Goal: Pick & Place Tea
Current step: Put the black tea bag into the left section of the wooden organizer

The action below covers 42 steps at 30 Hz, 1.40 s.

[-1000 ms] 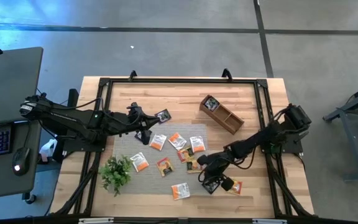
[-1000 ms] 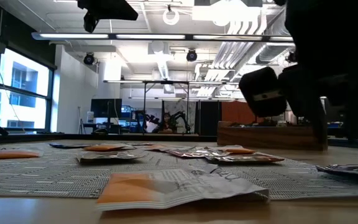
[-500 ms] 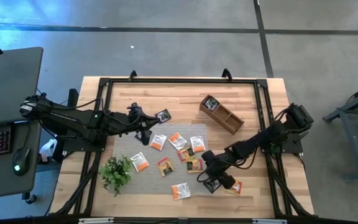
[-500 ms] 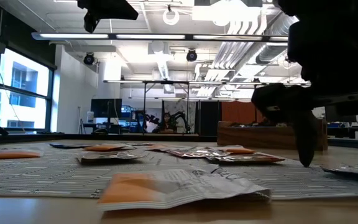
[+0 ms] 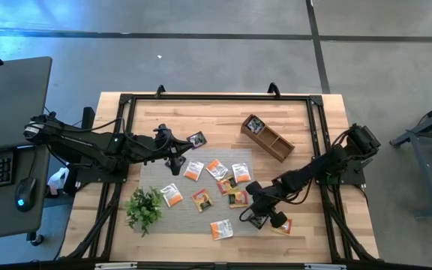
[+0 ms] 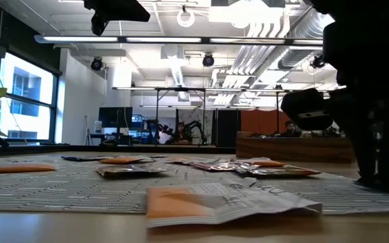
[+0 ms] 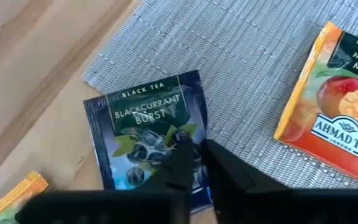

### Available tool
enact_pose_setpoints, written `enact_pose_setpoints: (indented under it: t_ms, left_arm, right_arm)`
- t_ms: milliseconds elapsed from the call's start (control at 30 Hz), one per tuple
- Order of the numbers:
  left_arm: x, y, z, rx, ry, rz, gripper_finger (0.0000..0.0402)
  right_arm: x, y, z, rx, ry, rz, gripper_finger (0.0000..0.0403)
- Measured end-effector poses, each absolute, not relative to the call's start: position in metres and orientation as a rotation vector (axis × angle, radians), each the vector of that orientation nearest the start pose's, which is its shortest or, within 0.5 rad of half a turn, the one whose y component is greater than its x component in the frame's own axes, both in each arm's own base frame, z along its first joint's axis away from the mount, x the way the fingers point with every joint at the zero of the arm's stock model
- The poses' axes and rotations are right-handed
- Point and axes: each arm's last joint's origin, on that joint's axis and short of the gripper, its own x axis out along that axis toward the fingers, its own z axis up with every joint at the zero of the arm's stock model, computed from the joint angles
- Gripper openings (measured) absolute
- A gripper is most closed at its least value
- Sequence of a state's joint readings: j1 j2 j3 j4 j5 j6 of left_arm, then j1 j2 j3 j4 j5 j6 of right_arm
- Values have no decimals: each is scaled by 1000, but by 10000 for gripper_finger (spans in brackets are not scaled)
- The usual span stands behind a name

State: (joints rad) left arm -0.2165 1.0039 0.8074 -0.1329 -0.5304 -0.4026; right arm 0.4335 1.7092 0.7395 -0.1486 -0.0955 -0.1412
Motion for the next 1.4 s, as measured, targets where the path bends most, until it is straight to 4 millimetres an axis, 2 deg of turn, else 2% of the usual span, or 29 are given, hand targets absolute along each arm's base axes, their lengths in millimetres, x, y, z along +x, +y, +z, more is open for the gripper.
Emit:
enact_pose_setpoints:
  t_ms: [67,233,433,533,633,767,833,900,1133,1300,1400]
  left_arm:
    - [216,-33,307,-275,240,368,17]
    - [216,-33,307,-275,240,368,17]
    - [216,-33,307,-275,240,368,17]
    - [216,-32,307,-275,240,368,17]
    - [216,-32,307,-275,240,368,17]
    - [216,-33,307,-278,237,368,17]
    - [216,-33,307,-282,237,368,17]
    - [216,-32,308,-282,235,373,17]
    - [216,-32,308,-272,233,383,17]
    - [216,-32,307,-269,241,375,17]
    - [219,-33,305,-268,249,374,17]
  right_arm:
    - [259,123,110,-326,1073,555,7]
    - [266,126,116,-302,969,579,20]
    - [267,126,139,-343,839,563,4]
    - [268,120,156,-417,769,424,10]
    - [266,109,176,-531,698,136,7]
    - [259,84,200,-641,639,-412,3]
    - [254,69,209,-622,608,-665,5]
    - [250,54,215,-550,584,-814,4]
    - [249,-8,208,-280,656,-988,2]
    - [249,-47,199,-62,692,-1038,1]
    - [249,-65,194,87,714,-1007,1]
